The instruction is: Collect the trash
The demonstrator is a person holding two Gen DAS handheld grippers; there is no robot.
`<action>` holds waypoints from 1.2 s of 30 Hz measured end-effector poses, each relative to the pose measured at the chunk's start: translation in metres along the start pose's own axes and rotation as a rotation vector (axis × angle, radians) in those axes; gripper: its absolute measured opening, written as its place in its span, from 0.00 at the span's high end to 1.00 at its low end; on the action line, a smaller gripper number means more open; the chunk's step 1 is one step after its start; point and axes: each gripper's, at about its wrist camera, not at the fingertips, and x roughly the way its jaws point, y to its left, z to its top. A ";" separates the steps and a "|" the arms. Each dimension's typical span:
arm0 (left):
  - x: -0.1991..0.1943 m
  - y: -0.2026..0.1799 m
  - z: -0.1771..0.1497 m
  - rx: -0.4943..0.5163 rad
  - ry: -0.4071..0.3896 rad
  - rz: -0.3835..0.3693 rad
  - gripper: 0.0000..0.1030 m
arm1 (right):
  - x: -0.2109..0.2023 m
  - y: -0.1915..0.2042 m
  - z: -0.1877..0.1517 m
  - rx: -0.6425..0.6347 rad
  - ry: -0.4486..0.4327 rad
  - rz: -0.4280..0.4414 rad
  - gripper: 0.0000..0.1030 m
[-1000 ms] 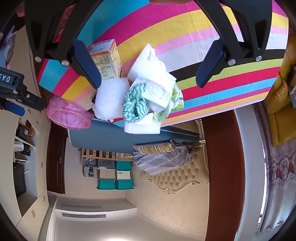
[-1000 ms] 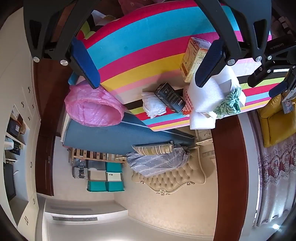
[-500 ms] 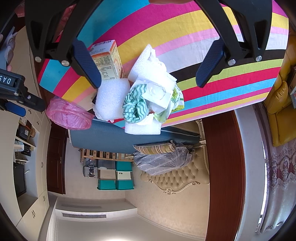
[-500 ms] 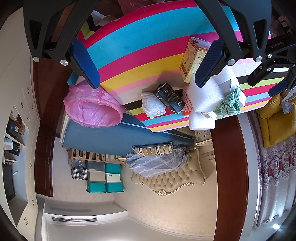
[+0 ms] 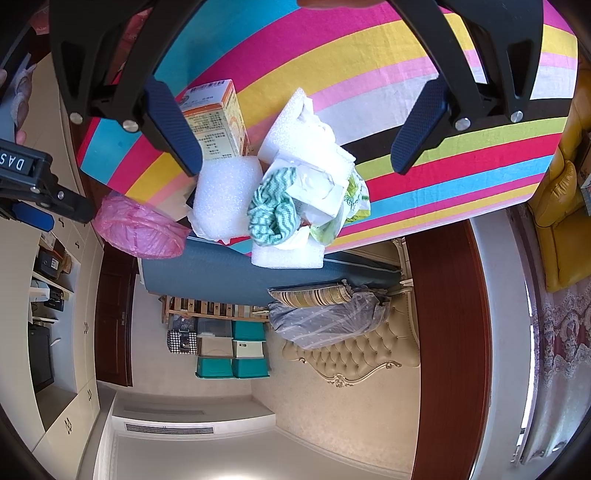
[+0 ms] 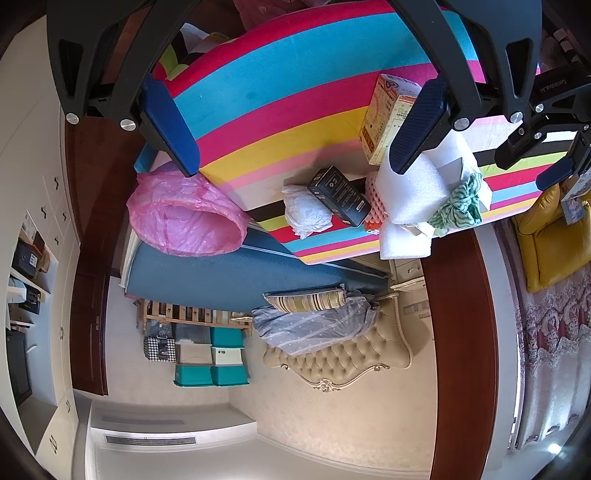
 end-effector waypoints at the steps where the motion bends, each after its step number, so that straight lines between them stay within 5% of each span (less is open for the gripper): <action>1: 0.000 0.000 0.000 0.000 0.000 0.000 0.04 | 0.000 0.000 0.000 0.001 0.001 0.000 0.07; 36: -0.001 -0.004 -0.003 -0.002 0.002 -0.010 0.04 | 0.002 -0.001 -0.004 0.014 0.012 0.001 0.07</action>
